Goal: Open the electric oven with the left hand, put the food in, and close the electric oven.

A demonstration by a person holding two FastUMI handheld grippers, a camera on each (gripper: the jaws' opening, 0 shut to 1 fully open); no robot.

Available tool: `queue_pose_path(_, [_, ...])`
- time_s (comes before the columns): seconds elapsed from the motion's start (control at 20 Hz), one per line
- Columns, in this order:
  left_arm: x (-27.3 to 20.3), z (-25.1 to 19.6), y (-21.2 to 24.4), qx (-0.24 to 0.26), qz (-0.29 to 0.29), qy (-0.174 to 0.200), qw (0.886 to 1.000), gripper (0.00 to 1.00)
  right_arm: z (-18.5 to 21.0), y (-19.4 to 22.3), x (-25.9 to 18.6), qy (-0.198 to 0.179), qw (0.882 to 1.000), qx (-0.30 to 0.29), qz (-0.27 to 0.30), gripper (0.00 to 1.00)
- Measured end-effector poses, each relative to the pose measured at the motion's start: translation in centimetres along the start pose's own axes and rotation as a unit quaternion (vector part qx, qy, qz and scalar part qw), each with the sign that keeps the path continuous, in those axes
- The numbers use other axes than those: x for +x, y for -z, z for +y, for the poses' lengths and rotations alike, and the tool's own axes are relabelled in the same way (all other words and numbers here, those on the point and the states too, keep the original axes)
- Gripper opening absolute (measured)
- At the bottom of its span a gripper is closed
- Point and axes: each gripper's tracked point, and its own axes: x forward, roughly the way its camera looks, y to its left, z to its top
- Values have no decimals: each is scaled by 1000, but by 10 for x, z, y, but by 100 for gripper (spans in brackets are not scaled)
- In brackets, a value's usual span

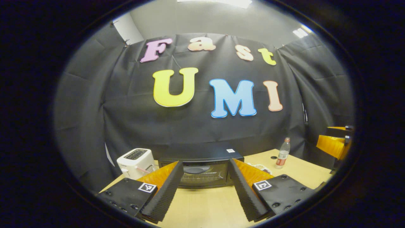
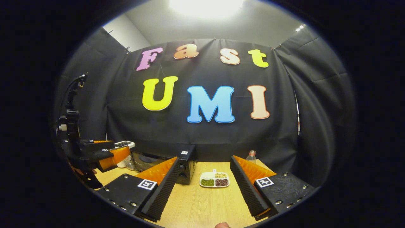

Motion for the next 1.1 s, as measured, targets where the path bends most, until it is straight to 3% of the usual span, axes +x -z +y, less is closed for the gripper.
queue_pose_path(0.1, [-31, -6, -10, -7, -9, -11, 1000, 100, -6, -4, -14, -7, 1000, -2, -9, 98])
queue_pose_path(0.2, [-61, -10, -16, -12, -15, -23, 1000, 90, -10, -10, -29, -17, 1000, 1, -20, 98])
queue_pose_path(0.4, [-114, -9, -23, 1, -23, -45, 999, 100, -14, -11, -52, -23, 999, 3, -24, 98])
queue_pose_path(0.55, [-143, -5, -29, 1, -27, -46, 999, 100, -9, -16, -68, -22, 999, 9, -32, 98])
queue_pose_path(0.75, [-165, 1, -35, 17, -34, -41, 998, 100, -5, -22, -81, -7, 999, 14, -39, 98])
queue_pose_path(1.1, [-187, 17, -54, -7, -47, -40, 998, 100, 13, -37, -94, -10, 998, 34, -56, 98])
